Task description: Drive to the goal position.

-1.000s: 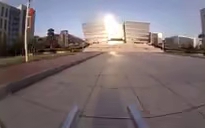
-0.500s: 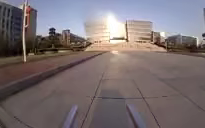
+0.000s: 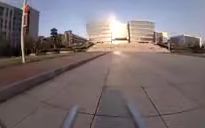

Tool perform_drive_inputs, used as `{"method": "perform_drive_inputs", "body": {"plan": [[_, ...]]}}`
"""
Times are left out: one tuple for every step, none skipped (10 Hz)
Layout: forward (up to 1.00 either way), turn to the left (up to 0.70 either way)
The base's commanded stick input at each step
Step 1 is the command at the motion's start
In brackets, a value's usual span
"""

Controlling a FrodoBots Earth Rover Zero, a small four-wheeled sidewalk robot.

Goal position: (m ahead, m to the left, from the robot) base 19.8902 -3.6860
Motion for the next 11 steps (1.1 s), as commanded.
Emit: {"method": "perform_drive_inputs", "body": {"plan": [[0.7,0.0],[0.7,0.0],[0.7,0.0],[0.7,0.0],[0.7,0.0],[0.7,0.0],[0.7,0.0],[0.7,-0.08],[0.7,-0.14],[0.7,-0.14],[0.7,-0.14]]}}
